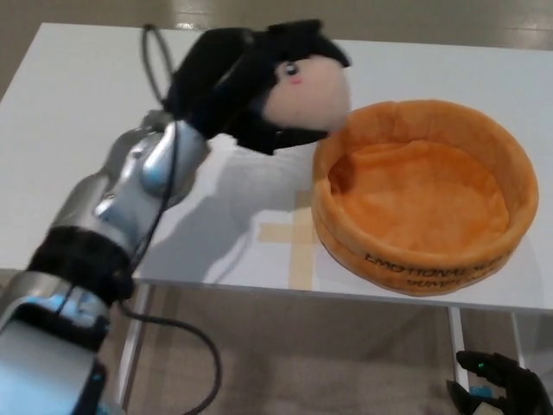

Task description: Use the left hand to pick up the pink round toy on the left and place it inside the orange plate on the desk.

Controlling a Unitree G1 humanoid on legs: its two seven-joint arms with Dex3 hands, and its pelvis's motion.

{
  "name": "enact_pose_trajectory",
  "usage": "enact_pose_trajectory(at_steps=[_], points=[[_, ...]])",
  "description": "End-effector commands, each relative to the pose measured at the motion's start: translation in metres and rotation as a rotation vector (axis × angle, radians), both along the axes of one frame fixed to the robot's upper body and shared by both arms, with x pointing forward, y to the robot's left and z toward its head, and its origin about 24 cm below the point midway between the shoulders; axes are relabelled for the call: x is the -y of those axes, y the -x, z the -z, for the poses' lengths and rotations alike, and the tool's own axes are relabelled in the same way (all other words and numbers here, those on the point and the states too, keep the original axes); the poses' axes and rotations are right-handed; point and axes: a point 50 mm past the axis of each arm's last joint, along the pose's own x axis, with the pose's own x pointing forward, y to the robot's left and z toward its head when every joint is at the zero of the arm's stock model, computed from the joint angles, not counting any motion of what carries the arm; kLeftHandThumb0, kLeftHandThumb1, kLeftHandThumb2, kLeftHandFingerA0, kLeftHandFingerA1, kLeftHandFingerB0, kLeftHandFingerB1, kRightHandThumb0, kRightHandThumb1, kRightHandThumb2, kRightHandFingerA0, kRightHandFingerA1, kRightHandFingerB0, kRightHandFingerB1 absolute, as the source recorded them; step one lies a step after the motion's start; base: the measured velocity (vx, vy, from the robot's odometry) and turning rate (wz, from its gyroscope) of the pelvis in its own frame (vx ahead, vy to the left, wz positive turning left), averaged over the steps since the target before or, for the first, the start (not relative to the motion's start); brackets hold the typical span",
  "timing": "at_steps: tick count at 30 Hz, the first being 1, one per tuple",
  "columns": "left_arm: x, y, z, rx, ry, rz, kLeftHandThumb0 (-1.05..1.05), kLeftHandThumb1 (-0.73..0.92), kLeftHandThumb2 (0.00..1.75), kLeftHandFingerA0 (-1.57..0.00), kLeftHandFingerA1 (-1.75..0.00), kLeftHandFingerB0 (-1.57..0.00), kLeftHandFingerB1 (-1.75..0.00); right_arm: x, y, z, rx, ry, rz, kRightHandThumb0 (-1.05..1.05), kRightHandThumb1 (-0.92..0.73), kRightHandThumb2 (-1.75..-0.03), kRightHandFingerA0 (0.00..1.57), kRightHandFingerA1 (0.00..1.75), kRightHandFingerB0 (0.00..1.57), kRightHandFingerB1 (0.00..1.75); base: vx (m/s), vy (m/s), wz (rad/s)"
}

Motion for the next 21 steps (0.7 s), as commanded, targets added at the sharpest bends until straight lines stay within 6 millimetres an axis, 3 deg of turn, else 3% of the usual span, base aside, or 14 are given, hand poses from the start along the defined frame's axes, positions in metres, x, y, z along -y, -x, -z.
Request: enact_pose_trajectory(at_steps=[1, 2, 3, 7, 8, 10, 12, 13, 14, 16, 17, 21], points=[[0.035, -0.002, -0.001, -0.025, -0.093, 0.022, -0.21, 0.72, 0.64, -0.81, -1.6, -0.83, -0.93, -0.001, 0.005, 0.005, -0.028, -0.013, 0.016, -0.43, -0.63, -0.58, 0.53, 0.59, 0.53, 0.48, 0.0, 0.0, 0.0], [0.038, -0.002, -0.001, -0.029, -0.097, 0.025, -0.21, 0.72, 0.64, -0.81, -1.6, -0.83, -0.93, -0.001, 0.005, 0.004, -0.026, -0.013, 0.016, -0.43, -0.63, -0.58, 0.53, 0.59, 0.53, 0.48, 0.0, 0.0, 0.0], [0.046, -0.002, 0.001, -0.033, -0.117, 0.028, -0.17, 0.67, 0.62, -0.85, -1.52, -0.9, -0.73, -0.001, 0.004, 0.004, -0.022, -0.02, 0.019, -0.43, -0.63, -0.59, 0.54, 0.59, 0.54, 0.49, 0.0, 0.0, 0.0], [0.063, -0.003, 0.005, -0.047, -0.16, 0.036, -0.13, 0.66, 0.62, -0.85, -1.51, -0.89, -0.79, -0.002, 0.004, 0.004, -0.018, -0.029, 0.026, -0.4, -0.63, -0.58, 0.53, 0.58, 0.55, 0.48, 0.0, 0.0, 0.0], [0.072, -0.002, 0.009, -0.068, -0.178, 0.048, -0.12, 0.65, 0.59, -0.93, -1.35, -0.93, -0.59, -0.003, 0.004, 0.004, -0.021, -0.031, 0.025, -0.4, -0.63, -0.58, 0.53, 0.57, 0.54, 0.47, 0.0, 0.0, 0.0], [0.079, -0.001, 0.013, -0.086, -0.194, 0.059, -0.12, 0.65, 0.59, -0.93, -1.35, -0.93, -0.59, -0.004, 0.004, 0.004, -0.023, -0.033, 0.023, -0.4, -0.63, -0.58, 0.53, 0.57, 0.54, 0.47, 0.0, 0.0, 0.0], [0.088, -0.001, 0.02, -0.116, -0.241, 0.056, -0.2, 0.57, 0.57, -0.88, -1.19, -0.63, -0.42, -0.005, 0.004, 0.005, -0.023, -0.036, 0.021, -0.4, -0.64, -0.58, 0.53, 0.57, 0.54, 0.49, 0.0, 0.0, 0.0], [0.089, -0.001, 0.022, -0.123, -0.249, 0.055, -0.2, 0.57, 0.57, -0.88, -1.19, -0.63, -0.42, -0.005, 0.004, 0.005, -0.024, -0.038, 0.022, -0.4, -0.64, -0.58, 0.53, 0.57, 0.54, 0.49, 0.0, 0.0, 0.0], [0.092, -0.002, 0.027, -0.163, -0.315, 0.045, -0.66, 0.41, 0.75, -0.06, -0.3, -0.08, -0.26, -0.006, 0.005, 0.005, -0.027, -0.039, 0.025, -0.41, -0.63, -0.58, 0.53, 0.56, 0.56, 0.48, 0.0, 0.0, 0.0], [0.095, -0.003, 0.032, -0.209, -0.392, 0.033, -0.66, 0.41, 0.75, -0.06, -0.3, -0.08, -0.26, -0.006, 0.005, 0.006, -0.029, -0.038, 0.028, -0.41, -0.63, -0.58, 0.53, 0.56, 0.56, 0.48, 0.0, 0.0, 0.0], [0.097, -0.003, 0.035, -0.242, -0.419, 0.031, -0.64, 0.36, 0.79, 0.0, -0.13, 0.0, -0.12, -0.006, 0.005, 0.006, -0.027, -0.041, 0.03, -0.39, -0.63, -0.58, 0.53, 0.56, 0.58, 0.5, 0.0, 0.0, 0.0], [0.1, -0.003, 0.042, -0.307, -0.461, 0.027, -0.71, 0.4, 0.83, 0.0, -0.01, 0.0, 0.0, -0.007, 0.006, 0.006, -0.029, -0.041, 0.032, -0.41, -0.63, -0.58, 0.52, 0.54, 0.6, 0.5, 0.0, 0.0, 0.0]])
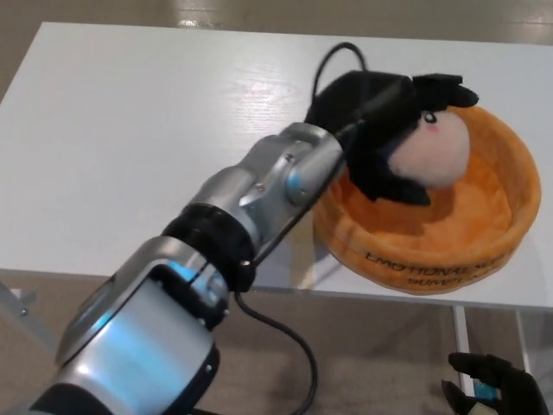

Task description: Use the left hand to pick up the pink round toy on the left and place it inside the orange plate on the desk.

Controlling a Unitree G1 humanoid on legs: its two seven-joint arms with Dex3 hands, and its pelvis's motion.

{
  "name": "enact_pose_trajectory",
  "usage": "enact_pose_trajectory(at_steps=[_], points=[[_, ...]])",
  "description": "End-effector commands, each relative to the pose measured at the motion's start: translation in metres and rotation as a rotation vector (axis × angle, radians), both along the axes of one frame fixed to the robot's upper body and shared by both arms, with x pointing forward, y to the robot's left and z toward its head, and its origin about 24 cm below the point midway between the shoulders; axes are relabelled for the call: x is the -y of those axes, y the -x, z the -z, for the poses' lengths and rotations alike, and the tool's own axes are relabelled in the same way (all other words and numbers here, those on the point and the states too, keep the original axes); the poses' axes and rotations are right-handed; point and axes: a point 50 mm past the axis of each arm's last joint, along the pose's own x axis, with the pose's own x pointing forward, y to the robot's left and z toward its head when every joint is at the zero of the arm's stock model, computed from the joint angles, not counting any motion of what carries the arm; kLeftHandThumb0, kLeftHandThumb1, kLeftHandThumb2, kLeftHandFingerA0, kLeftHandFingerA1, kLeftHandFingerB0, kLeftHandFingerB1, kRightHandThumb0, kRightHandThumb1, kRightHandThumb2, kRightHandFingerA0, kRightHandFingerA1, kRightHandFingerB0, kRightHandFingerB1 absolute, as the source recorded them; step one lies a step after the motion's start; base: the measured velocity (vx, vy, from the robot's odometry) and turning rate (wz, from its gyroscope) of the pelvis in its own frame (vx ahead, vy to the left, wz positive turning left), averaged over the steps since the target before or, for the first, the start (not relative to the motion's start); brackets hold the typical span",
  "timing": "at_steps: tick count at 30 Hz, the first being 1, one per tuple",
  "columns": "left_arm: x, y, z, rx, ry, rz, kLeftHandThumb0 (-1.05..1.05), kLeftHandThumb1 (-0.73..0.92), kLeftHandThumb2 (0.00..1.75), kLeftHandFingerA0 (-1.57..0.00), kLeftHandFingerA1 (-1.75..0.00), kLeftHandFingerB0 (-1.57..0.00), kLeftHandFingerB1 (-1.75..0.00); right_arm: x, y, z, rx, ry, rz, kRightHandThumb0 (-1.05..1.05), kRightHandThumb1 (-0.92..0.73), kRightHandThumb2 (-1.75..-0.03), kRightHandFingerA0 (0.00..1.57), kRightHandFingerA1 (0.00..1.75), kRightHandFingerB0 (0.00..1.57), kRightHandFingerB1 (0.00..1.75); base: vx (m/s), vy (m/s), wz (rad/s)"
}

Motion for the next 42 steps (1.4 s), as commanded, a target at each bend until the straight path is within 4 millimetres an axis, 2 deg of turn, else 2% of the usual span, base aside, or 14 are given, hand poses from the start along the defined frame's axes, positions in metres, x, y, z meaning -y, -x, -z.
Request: enact_pose_trajectory(at_steps=[1, 15, 21, 22, 24, 26, 33, 35, 36, 37, 38, 39, 40, 42], points=[[0.005, -0.002, 0.011, -0.099, -0.144, -0.041, -0.71, 0.4, 0.83, 0.0, -0.01, 0.0, 0.0, -0.002, 0.006, 0.005, -0.031, -0.025, 0.026, -0.41, -0.63, -0.58, 0.52, 0.54, 0.6, 0.5, 0.0, 0.0, 0.0], [-0.002, -0.003, 0.009, -0.139, -0.164, -0.018, -0.78, 0.42, 0.85, 0.0, 0.0, 0.0, 0.0, -0.002, 0.004, 0.004, -0.025, -0.012, 0.012, -0.39, -0.61, -0.57, 0.54, 0.58, 0.65, 0.53, 0.0, 0.0, 0.0], [-0.004, -0.002, -0.011, -0.043, -0.051, 0.017, -0.76, 0.4, 0.85, 0.0, 0.0, 0.0, -0.06, -0.002, 0.003, 0.003, -0.019, -0.013, 0.012, -0.37, -0.61, -0.57, 0.55, 0.56, 0.65, 0.53, 0.0, 0.0, 0.0], [-0.005, -0.002, -0.018, -0.03, -0.037, 0.029, -0.92, 0.46, 0.66, 0.0, 0.0, 0.0, -0.12, -0.002, 0.003, 0.003, -0.023, -0.011, 0.008, -0.38, -0.61, -0.58, 0.54, 0.55, 0.65, 0.52, 0.0, 0.0, 0.0], [-0.006, -0.001, -0.024, -0.017, -0.018, 0.041, -0.91, 0.46, 0.63, 0.0, 0.0, 0.0, -0.13, -0.003, 0.003, 0.003, -0.027, -0.007, 0.002, -0.39, -0.62, -0.57, 0.54, 0.54, 0.65, 0.52, 0.0, 0.0, 0.0], [-0.007, 0.0, -0.026, -0.011, -0.008, 0.048, -0.91, 0.46, 0.63, 0.0, 0.0, 0.0, -0.13, -0.003, 0.003, 0.004, -0.029, -0.005, 0.0, -0.39, -0.62, -0.57, 0.54, 0.54, 0.65, 0.52, 0.0, 0.0, 0.0], [-0.024, 0.013, -0.066, 0.083, 0.095, 0.119, -0.96, 0.48, 0.67, 0.0, 0.0, 0.0, -0.04, -0.004, 0.004, 0.004, -0.028, -0.017, 0.005, -0.38, -0.6, -0.57, 0.57, 0.59, 0.64, 0.52, 0.0, 0.0, 0.0], [-0.035, 0.024, -0.081, 0.113, 0.128, 0.151, -0.85, 0.46, 0.6, 0.0, 0.0, 0.0, -0.13, -0.003, 0.004, 0.004, -0.03, -0.019, 0.007, -0.37, -0.61, -0.57, 0.55, 0.58, 0.64, 0.52, 0.0, 0.0, 0.0], [-0.043, 0.032, -0.089, 0.124, 0.168, 0.176, -0.54, 0.37, 0.7, 0.0, 0.0, -0.04, -0.19, -0.003, 0.003, 0.004, -0.027, -0.018, 0.007, -0.37, -0.61, -0.58, 0.55, 0.56, 0.64, 0.52, 0.0, 0.0, 0.0], [-0.051, 0.041, -0.096, 0.131, 0.209, 0.2, -0.54, 0.37, 0.7, 0.0, 0.0, -0.04, -0.19, -0.003, 0.003, 0.003, -0.024, -0.017, 0.007, -0.37, -0.61, -0.58, 0.55, 0.56, 0.64, 0.52, 0.0, 0.0, 0.0], [-0.06, 0.049, -0.096, 0.126, 0.276, 0.23, -0.06, 0.42, 0.52, 0.0, -0.12, -0.17, -0.29, -0.002, 0.002, 0.003, -0.025, -0.013, 0.007, -0.36, -0.61, -0.57, 0.54, 0.55, 0.64, 0.52, 0.0, 0.0, 0.0], [-0.067, 0.055, -0.096, 0.123, 0.32, 0.247, -0.06, 0.42, 0.52, 0.0, -0.12, -0.17, -0.29, -0.001, 0.002, 0.003, -0.025, -0.011, 0.007, -0.36, -0.61, -0.57, 0.54, 0.55, 0.64, 0.52, 0.0, 0.0, 0.0], [-0.074, 0.061, -0.095, 0.12, 0.355, 0.265, -0.01, 0.39, 0.66, 0.0, -0.14, -0.12, -0.38, 0.0, 0.003, 0.003, -0.026, -0.009, 0.008, -0.36, -0.6, -0.57, 0.55, 0.57, 0.64, 0.52, 0.0, 0.0, 0.0], [-0.08, 0.067, -0.095, 0.116, 0.375, 0.277, -0.01, 0.39, 0.66, 0.0, -0.14, -0.12, -0.38, 0.001, 0.003, 0.003, -0.025, -0.007, 0.009, -0.36, -0.6, -0.57, 0.55, 0.57, 0.64, 0.52, 0.0, 0.0, 0.0]])
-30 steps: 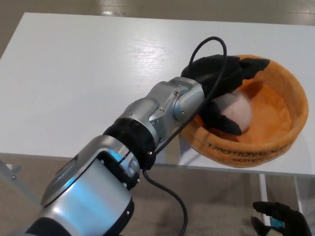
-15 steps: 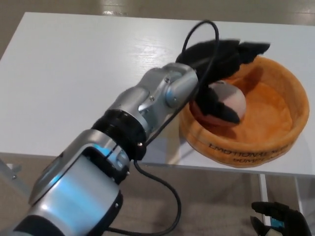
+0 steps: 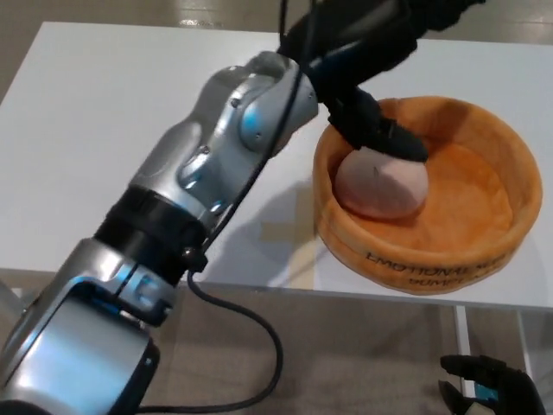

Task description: Use the left hand to pick up the pink round toy on the left and place it inside the orange plate on the desk.

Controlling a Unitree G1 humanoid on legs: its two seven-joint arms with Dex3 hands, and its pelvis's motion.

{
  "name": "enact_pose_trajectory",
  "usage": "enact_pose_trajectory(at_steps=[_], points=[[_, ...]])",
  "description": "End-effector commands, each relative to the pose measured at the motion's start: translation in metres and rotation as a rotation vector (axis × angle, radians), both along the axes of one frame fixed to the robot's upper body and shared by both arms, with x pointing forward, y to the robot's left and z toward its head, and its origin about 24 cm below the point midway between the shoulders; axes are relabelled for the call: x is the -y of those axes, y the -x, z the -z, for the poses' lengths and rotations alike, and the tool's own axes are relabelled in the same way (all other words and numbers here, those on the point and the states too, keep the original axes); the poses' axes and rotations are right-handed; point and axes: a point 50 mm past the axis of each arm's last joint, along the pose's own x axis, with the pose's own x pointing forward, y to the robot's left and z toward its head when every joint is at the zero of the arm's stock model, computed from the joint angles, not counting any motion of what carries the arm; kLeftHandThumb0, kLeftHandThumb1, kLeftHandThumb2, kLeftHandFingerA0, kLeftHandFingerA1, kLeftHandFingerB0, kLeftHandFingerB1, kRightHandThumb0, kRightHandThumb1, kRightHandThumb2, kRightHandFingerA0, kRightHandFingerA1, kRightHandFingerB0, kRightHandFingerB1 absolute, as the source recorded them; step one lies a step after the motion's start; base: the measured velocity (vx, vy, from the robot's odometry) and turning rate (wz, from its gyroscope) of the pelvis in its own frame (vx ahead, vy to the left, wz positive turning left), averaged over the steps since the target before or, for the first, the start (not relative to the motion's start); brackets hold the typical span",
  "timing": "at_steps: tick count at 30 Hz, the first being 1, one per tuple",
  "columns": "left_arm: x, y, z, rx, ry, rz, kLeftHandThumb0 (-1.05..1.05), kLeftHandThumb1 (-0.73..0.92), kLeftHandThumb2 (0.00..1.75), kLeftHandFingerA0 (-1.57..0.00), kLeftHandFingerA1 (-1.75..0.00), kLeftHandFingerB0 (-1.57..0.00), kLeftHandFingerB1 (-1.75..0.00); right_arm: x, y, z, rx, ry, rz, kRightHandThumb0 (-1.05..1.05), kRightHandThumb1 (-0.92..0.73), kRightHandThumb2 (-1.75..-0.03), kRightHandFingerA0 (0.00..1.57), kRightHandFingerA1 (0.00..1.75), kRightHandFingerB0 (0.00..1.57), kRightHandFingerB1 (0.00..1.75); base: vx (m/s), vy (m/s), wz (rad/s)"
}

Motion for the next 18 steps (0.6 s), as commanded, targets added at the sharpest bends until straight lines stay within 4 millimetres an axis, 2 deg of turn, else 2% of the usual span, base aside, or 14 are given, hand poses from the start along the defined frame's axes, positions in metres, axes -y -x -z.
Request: enact_pose_trajectory(at_steps=[1, 4, 5, 7, 8, 9, 10, 12, 13, 14, 18], points=[[-0.065, 0.055, -0.005, -0.079, 0.23, 0.223, 0.07, 0.49, 0.54, 0.0, -0.22, -0.26, -0.3, 0.004, 0.005, 0.003, -0.019, -0.008, 0.02, -0.38, -0.6, -0.57, 0.58, 0.59, 0.65, 0.53, 0.0, 0.0, 0.0], [-0.084, 0.072, 0.001, -0.108, 0.259, 0.256, 0.09, 0.49, 0.56, -0.03, -0.28, -0.28, -0.31, 0.006, 0.005, 0.002, -0.017, 0.0, 0.012, -0.37, -0.6, -0.57, 0.58, 0.61, 0.64, 0.53, 0.0, 0.0, 0.0], [-0.098, 0.086, 0.008, -0.138, 0.263, 0.271, 0.07, 0.37, 0.84, -0.05, -0.48, -0.29, -0.52, 0.007, 0.005, 0.002, -0.02, 0.005, 0.009, -0.38, -0.61, -0.58, 0.57, 0.57, 0.63, 0.52, 0.0, 0.0, 0.0], [-0.11, 0.098, 0.013, -0.167, 0.257, 0.287, 0.07, 0.37, 0.84, -0.05, -0.48, -0.29, -0.52, 0.008, 0.005, 0.002, -0.022, 0.006, 0.009, -0.38, -0.61, -0.58, 0.57, 0.57, 0.63, 0.52, 0.0, 0.0, 0.0], [-0.117, 0.107, 0.017, -0.195, 0.254, 0.301, 0.08, 0.58, 0.57, -0.19, -0.35, -0.5, -0.36, 0.008, 0.004, 0.001, -0.019, 0.009, 0.008, -0.39, -0.61, -0.57, 0.58, 0.61, 0.64, 0.54, 0.0, 0.0, 0.0], [-0.117, 0.107, 0.017, -0.195, 0.254, 0.301, 0.08, 0.58, 0.57, -0.19, -0.35, -0.5, -0.36, 0.008, 0.004, 0.001, -0.019, 0.009, 0.008, -0.39, -0.61, -0.57, 0.58, 0.61, 0.64, 0.54, 0.0, 0.0, 0.0], [-0.133, 0.125, 0.028, -0.273, 0.261, 0.321, 0.01, 0.6, 0.57, -0.23, -0.35, -0.59, -0.43, 0.008, 0.001, -0.001, -0.014, 0.002, 0.015, -0.35, -0.61, -0.57, 0.55, 0.57, 0.64, 0.53, 0.0, 0.0, 0.0], [-0.146, 0.142, 0.038, -0.353, 0.273, 0.337, 0.01, 0.6, 0.57, -0.23, -0.35, -0.59, -0.43, 0.008, -0.001, -0.002, -0.013, -0.012, 0.029, -0.35, -0.61, -0.57, 0.55, 0.57, 0.64, 0.53, 0.0, 0.0, 0.0], [-0.149, 0.144, 0.042, -0.375, 0.287, 0.347, 0.0, 0.61, 0.56, -0.23, -0.37, -0.61, -0.43, 0.008, -0.003, -0.003, -0.011, 0.0, 0.019, -0.36, -0.61, -0.57, 0.55, 0.57, 0.64, 0.53, 0.0, 0.0, 0.0], [-0.155, 0.147, 0.052, -0.442, 0.305, 0.357, -0.01, 0.46, 0.92, -0.17, -0.52, -0.52, -0.62, 0.008, -0.003, -0.003, -0.007, 0.004, 0.014, -0.36, -0.6, -0.57, 0.57, 0.62, 0.65, 0.55, 0.0, 0.0, 0.0], [-0.173, 0.156, 0.08, -0.681, 0.384, 0.378, -0.03, 0.48, 0.92, -0.17, -0.52, -0.56, -0.64, 0.008, -0.001, -0.002, -0.007, 0.006, 0.007, -0.38, -0.6, -0.57, 0.56, 0.63, 0.65, 0.54, 0.0, 0.0, 0.0]])
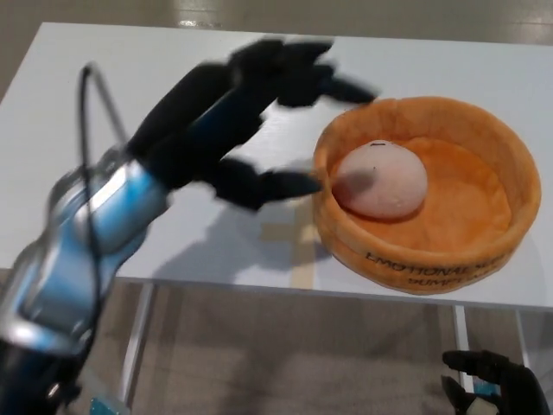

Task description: Use the left hand to pick up the pink round toy on the left and place it inside the orange plate on the desk.

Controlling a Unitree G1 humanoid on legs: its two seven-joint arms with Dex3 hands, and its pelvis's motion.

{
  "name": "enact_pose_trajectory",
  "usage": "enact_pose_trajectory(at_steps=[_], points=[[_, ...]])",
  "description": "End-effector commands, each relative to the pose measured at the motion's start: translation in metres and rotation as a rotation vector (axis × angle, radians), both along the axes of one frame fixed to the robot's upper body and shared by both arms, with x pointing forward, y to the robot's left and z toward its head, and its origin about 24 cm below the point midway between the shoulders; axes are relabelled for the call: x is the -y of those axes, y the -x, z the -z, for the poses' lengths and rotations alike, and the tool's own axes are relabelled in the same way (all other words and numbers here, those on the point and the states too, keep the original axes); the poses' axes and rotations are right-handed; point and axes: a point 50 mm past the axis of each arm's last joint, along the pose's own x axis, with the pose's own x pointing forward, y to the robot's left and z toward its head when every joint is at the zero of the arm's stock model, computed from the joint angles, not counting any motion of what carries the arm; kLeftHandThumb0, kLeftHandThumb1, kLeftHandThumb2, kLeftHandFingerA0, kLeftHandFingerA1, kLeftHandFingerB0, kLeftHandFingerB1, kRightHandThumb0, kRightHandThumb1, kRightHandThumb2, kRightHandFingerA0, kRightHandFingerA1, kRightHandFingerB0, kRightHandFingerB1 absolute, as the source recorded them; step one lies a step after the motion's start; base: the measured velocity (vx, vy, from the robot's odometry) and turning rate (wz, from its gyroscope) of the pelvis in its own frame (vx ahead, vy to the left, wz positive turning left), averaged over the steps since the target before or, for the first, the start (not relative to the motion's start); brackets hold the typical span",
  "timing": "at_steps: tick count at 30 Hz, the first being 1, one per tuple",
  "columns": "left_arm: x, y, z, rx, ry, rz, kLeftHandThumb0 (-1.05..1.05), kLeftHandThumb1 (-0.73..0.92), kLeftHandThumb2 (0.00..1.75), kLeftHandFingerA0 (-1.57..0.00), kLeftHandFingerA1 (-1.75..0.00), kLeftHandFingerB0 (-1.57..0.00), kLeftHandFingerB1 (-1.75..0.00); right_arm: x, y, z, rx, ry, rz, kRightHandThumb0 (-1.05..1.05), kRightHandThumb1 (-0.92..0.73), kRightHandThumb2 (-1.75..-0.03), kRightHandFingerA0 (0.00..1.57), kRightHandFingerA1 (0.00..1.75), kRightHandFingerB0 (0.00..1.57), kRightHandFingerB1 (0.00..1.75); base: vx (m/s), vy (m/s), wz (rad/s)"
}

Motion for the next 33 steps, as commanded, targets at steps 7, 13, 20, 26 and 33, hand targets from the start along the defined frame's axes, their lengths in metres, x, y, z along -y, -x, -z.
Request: enact_pose_trajectory(at_steps=[7, 13, 20, 26, 33], points=[[-0.096, 0.115, 0.075, -0.701, 0.228, 0.376, -0.02, 0.74, 0.62, -0.4, -0.45, -0.7, -0.48, 0.008, 0.006, 0.003, -0.029, 0.004, 0.01, -0.38, -0.6, -0.57, 0.57, 0.6, 0.64, 0.53, 0.0, 0.0, 0.0], [-0.109, 0.124, 0.109, -0.828, 0.199, 0.249, 0.03, 0.74, 0.61, -0.44, -0.43, -0.69, -0.45, 0.008, 0.003, 0.001, -0.032, 0.019, 0.002, -0.38, -0.6, -0.58, 0.58, 0.55, 0.64, 0.51, 0.0, 0.0, 0.0], [-0.126, 0.12, 0.179, -1.049, 0.151, -0.088, -0.08, 0.71, 0.62, -0.49, -0.42, -0.61, -0.42, 0.007, 0.004, 0.002, -0.028, 0.004, 0.014, -0.36, -0.59, -0.57, 0.59, 0.64, 0.65, 0.54, 0.0, 0.0, 0.0], [-0.132, 0.109, 0.225, -1.013, 0.005, -0.347, -0.05, 0.71, 0.61, -0.59, -0.41, -0.63, -0.4, 0.006, 0.006, 0.003, -0.029, 0.004, 0.006, -0.37, -0.6, -0.57, 0.58, 0.6, 0.64, 0.53, 0.0, 0.0, 0.0], [-0.139, 0.092, 0.264, -1.04, -0.079, -0.667, -0.01, 0.75, 0.62, -0.55, -0.42, -0.54, -0.38, 0.007, 0.006, 0.003, -0.033, -0.001, 0.009, -0.36, -0.6, -0.57, 0.59, 0.59, 0.64, 0.53, 0.0, 0.0, 0.0]])
